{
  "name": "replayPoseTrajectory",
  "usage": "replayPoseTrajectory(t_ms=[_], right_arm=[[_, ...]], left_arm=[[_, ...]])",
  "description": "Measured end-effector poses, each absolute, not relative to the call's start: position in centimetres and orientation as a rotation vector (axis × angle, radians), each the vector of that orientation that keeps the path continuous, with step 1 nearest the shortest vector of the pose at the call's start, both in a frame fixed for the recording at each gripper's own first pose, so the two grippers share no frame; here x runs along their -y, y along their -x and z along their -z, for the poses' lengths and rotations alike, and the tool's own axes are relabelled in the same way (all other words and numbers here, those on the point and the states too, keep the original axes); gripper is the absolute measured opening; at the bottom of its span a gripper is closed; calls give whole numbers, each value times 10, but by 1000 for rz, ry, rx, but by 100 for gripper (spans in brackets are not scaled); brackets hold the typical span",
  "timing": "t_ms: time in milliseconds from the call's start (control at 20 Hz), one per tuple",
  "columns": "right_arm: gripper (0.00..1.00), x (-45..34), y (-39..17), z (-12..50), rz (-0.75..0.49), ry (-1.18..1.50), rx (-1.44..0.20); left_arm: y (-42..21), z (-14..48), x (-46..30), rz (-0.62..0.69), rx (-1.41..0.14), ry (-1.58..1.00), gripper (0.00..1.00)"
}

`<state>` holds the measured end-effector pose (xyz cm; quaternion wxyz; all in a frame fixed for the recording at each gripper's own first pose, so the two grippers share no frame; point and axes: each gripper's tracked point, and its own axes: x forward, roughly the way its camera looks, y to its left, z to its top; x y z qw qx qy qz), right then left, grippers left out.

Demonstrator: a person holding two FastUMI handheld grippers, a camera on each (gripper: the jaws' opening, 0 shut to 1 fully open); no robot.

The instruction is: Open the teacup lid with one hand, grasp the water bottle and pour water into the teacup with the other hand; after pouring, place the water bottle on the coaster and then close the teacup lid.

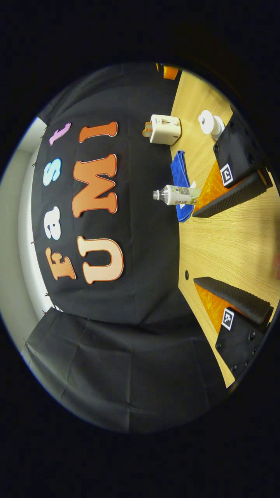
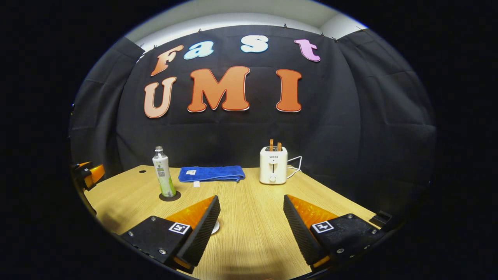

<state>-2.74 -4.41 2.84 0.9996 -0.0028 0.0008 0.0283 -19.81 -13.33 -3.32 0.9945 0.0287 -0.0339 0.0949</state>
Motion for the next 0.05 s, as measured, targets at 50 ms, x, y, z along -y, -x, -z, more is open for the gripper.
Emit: replayPoseTrajectory(t_ms=[50], right_arm=[[97,43,27,-27,-59,6,-2]], left_arm=[[198,34,132,-193,67,-57,98]])
